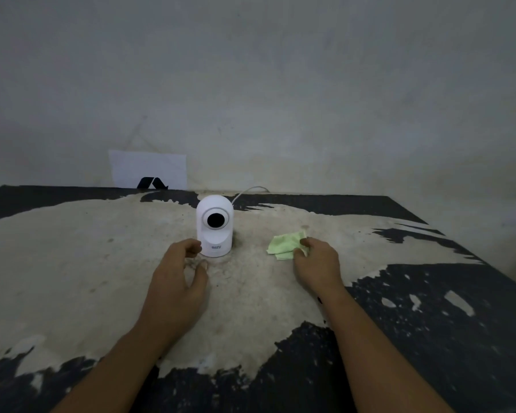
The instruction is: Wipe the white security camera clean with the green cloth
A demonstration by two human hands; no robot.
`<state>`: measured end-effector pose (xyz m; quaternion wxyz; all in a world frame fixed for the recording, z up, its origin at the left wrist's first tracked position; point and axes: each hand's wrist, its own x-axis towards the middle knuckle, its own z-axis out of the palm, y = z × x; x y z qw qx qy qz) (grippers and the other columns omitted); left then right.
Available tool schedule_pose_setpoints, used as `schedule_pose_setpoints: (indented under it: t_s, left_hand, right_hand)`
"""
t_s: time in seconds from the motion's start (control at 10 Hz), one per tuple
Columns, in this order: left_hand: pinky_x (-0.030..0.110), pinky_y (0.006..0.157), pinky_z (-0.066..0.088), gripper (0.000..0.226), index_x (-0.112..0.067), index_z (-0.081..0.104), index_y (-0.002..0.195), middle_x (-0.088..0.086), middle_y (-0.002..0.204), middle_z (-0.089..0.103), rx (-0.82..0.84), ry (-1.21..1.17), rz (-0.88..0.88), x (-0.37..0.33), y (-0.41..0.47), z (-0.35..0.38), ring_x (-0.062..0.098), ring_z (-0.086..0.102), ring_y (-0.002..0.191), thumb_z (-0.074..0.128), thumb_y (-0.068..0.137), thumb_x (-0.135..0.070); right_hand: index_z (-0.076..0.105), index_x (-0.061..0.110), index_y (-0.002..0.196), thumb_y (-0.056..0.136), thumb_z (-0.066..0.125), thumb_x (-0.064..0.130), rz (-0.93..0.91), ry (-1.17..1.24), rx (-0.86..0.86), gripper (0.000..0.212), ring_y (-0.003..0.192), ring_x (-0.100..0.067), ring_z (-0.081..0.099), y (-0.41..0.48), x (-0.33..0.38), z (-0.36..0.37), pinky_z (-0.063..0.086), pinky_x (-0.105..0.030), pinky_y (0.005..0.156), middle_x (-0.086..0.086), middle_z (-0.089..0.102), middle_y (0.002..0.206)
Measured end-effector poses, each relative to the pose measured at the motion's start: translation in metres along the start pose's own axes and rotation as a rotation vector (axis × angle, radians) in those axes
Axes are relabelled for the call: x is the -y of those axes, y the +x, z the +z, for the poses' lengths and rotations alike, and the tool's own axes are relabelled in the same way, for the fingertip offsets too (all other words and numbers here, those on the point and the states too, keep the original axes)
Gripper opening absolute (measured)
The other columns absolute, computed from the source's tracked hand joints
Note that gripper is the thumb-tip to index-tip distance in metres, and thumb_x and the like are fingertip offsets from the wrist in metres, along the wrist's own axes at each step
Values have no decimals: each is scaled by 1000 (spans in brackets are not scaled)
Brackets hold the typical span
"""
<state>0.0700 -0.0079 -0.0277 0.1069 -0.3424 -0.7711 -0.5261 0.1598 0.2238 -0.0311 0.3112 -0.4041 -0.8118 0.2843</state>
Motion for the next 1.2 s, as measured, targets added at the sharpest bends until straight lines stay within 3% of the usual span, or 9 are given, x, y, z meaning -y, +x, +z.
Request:
schedule_pose_setpoints:
  t_s: [0.1,0.4,0.5,0.6,0.7,0.9,1.2]
  left_hand:
    - [13,79,35,31,-23,47,116,-6,110,56,4,8,-2,1,-1,0,5,51,100,54,87,-17]
    - [31,90,42,33,-21,46,118,-6,113,55,33,85,56,2,-2,-3,7,50,102,53,87,-16]
    - [39,94,44,33,-19,47,117,-7,114,54,51,112,90,1,-3,-4,6,50,101,53,86,-13]
    - [43,97,42,33,-21,47,116,-11,111,51,75,128,106,-2,-6,-6,5,49,100,53,85,-12]
    - [43,99,38,33,-24,47,115,-13,109,50,91,161,123,-4,-10,-9,3,47,98,53,85,-12]
    - [45,100,37,31,-27,47,112,-15,106,49,102,173,96,-5,-11,-9,3,48,95,53,85,-13]
    - [42,100,32,30,-28,46,111,-10,111,51,101,215,113,0,-7,-7,5,47,96,51,85,-16]
  right_hand:
    - [55,19,119,86,52,21,-91,-174,-5,34,119,-27,43,-4,3,1,33,-42,101,-5,57,122]
    - [41,21,128,84,49,19,-298,-258,38,45,130,-22,31,-7,8,4,21,-44,107,-6,46,133]
    - [33,18,133,83,49,27,-248,-244,55,53,131,-24,28,-3,11,5,18,-46,110,-7,46,134]
    - [32,20,133,82,51,27,-211,-208,67,55,124,-22,38,-1,10,4,19,-44,107,-3,55,122]
    - [42,21,129,87,48,25,-252,-306,42,43,110,-22,48,2,5,-2,26,-41,100,-2,62,110]
    - [63,22,109,92,43,31,-301,-482,109,28,99,-26,48,6,-6,-16,35,-40,87,-8,59,103]
    - [67,27,107,90,43,22,-419,-489,107,31,100,-24,44,7,-21,-30,38,-38,84,-6,54,104]
